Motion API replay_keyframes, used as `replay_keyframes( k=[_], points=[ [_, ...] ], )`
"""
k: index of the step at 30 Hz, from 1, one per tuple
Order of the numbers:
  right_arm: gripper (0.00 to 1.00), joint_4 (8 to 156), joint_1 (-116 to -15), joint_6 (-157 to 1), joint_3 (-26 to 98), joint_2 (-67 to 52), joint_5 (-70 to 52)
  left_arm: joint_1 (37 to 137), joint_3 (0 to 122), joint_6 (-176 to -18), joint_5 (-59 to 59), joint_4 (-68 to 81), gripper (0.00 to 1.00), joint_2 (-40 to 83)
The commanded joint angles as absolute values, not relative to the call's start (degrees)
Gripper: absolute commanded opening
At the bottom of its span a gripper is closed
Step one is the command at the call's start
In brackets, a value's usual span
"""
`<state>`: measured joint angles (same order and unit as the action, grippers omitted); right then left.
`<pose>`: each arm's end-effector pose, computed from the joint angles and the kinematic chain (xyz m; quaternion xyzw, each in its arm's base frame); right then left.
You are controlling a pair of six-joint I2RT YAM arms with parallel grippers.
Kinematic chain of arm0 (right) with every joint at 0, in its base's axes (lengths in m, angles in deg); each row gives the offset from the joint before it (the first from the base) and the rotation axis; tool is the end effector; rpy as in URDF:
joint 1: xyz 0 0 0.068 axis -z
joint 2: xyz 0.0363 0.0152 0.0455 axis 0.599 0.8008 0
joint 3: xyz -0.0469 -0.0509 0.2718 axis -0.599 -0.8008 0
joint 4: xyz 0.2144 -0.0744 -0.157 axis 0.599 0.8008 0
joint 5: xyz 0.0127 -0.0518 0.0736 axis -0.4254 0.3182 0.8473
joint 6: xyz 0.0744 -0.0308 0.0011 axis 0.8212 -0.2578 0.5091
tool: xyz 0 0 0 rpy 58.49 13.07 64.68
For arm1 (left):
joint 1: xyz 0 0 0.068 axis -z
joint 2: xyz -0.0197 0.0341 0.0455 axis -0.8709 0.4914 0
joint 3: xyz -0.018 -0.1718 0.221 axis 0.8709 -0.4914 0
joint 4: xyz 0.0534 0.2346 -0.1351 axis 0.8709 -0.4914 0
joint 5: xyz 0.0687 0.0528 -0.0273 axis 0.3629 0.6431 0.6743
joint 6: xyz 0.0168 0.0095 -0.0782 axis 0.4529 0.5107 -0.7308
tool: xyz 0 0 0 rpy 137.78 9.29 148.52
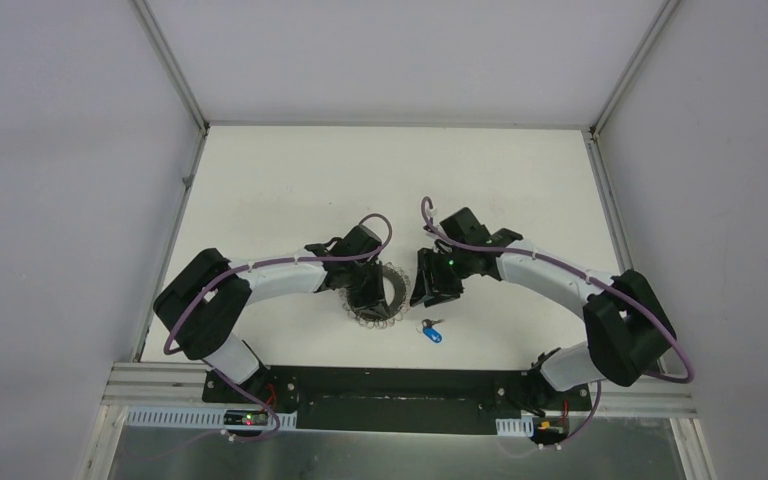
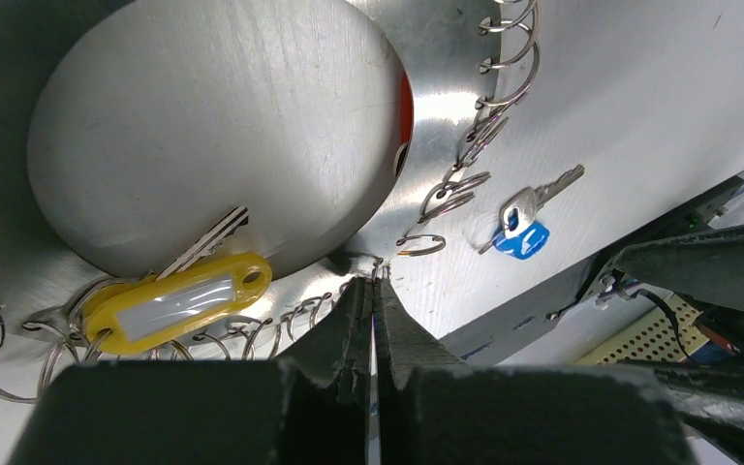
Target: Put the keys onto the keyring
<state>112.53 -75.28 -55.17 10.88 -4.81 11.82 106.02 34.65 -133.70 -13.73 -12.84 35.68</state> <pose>0.2129 0.2117 0.1688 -0.1255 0.9392 0.3170 0.0411 0.2020 -0.2423 0.1245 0.0221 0.9523 -0.3029 0.0301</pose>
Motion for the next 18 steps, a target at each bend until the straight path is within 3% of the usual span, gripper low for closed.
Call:
replay_keyframes(
  k=[1,3,8,18],
  points=[
    [0.48,110.08,-75.12,-56.26,10.9,-8.85,12.72,106.79,35.59,-133.57,-12.07,-12.31,0.0,33.46],
    [0.51,110.05,-74.98,-56.65,10.83,-9.59,12.52,106.79,35.64,-133.72,-12.15,-12.33,0.0,33.34],
    [0.52,110.09,-75.03,-56.79,10.89,-10.21,12.32,106.78,36.38,-134.13,-13.01,-12.32,0.12,35.75],
    [0.53,110.13,-74.81,-56.94,10.89,-9.98,12.68,106.76,37.06,-134.08,-12.93,-12.22,0.19,37.88]
  ],
)
